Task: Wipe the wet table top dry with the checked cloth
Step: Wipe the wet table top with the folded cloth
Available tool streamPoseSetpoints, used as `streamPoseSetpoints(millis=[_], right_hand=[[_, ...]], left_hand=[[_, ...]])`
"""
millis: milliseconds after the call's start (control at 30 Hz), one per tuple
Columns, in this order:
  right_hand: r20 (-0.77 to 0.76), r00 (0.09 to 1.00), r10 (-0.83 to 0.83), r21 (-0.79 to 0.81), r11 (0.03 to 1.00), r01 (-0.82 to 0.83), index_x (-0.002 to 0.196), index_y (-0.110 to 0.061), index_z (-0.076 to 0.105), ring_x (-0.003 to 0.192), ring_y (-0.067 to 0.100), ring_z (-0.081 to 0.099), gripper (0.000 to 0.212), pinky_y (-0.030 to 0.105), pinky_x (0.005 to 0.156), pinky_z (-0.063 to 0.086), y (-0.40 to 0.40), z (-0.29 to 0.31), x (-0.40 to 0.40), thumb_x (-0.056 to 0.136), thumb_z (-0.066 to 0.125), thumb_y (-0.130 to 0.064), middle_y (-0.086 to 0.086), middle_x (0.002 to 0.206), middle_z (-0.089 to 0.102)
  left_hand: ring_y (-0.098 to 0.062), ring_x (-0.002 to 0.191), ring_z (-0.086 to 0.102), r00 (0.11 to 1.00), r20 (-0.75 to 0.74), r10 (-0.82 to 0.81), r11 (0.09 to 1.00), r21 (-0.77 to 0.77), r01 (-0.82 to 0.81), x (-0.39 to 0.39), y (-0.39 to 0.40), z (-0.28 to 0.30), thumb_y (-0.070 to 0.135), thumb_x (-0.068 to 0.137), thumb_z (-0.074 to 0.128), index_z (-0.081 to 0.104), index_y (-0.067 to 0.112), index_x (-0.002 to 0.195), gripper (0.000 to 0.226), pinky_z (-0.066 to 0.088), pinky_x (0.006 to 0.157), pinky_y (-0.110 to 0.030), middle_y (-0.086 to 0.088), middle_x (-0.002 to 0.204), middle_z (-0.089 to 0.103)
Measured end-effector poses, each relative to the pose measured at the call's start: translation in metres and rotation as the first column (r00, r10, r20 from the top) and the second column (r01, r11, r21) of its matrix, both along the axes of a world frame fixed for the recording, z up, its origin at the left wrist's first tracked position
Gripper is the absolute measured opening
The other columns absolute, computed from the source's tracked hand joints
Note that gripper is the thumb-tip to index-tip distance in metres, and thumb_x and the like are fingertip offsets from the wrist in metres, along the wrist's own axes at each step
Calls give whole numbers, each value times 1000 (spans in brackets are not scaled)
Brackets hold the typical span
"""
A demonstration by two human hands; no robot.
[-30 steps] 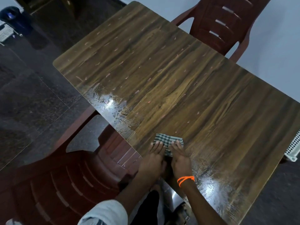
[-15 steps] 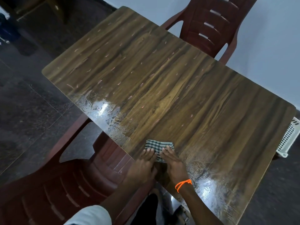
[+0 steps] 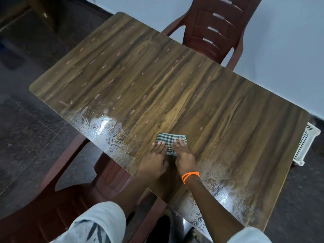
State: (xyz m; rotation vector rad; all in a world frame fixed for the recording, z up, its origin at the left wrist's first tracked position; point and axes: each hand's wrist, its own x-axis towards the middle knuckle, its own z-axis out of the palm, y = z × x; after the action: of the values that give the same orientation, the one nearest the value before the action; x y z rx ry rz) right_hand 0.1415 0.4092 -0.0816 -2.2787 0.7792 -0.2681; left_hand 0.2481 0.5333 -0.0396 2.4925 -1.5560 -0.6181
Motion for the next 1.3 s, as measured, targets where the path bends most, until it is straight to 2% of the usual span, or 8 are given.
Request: streamPoseSetpoints(millis=[233,333,467,633,800,933,1067,1300], right_hand=[[-1,996,92,-46,995,-92,124,-12,62,136,17,37,65,33,113,27,16,0,-58,69,47,19,1,136,54],[-9,1000,21,-68,997,-22,124,-12,63,135,15,38,61,27,112,28,-2,8,-73,71,46,14,0,135,55],[-59,995,-85,-81,994,80,129,-11,58,138,16,33,68,34,114,26,-49,5,-63,69,43,16,4,140,51],[-82,983,-164,-72,985,158,121,-8,63,133,14,37,57,13,111,18,-79,-4,-9,73,44,16,10,132,58],[11,999,-41,-28,999,41,115,-4,67,130,24,43,49,14,110,21,-54,0,14,76,47,17,10,127,60],[14,999,33,-32,999,-33,122,-8,63,135,18,38,53,18,112,22,-29,-1,-14,78,50,19,3,134,56],[37,992,-123,-36,992,124,119,-11,66,133,12,41,45,19,109,29,-31,8,-54,83,44,5,-4,132,54],[-18,957,-290,-89,954,287,116,-9,66,130,15,41,59,17,109,27,-104,8,-41,69,53,24,10,127,61]], left_hand=[[-28,137,45,997,-59,-58,996,-73,54,-40,28,-4,37,78,51,54,5,138,68,17,120,-38,-15,144,52],[-27,140,40,994,-64,-92,993,-82,87,-51,2,-7,37,83,50,51,5,140,66,19,120,-40,-15,147,48],[-28,143,35,994,-54,-98,990,-107,92,-45,-55,-8,34,85,50,47,2,142,65,16,122,-42,-16,149,45],[-28,142,36,998,11,-61,995,-83,62,-2,-92,-4,33,83,51,48,2,141,66,11,122,-40,-16,149,46],[-24,138,43,1000,23,6,993,-121,-3,23,-62,-10,31,86,54,55,7,136,56,17,121,-36,-13,144,53],[-24,137,44,1000,6,-12,991,-134,13,3,-37,-11,36,85,55,56,6,136,59,14,122,-35,-12,143,53],[-26,137,44,993,-42,-107,984,-147,99,-30,-52,-13,38,82,52,58,4,134,62,9,122,-35,-15,141,54],[-23,144,31,979,23,-203,972,-119,205,-10,-136,-9,34,85,49,47,5,143,65,6,123,-42,-12,151,44]])
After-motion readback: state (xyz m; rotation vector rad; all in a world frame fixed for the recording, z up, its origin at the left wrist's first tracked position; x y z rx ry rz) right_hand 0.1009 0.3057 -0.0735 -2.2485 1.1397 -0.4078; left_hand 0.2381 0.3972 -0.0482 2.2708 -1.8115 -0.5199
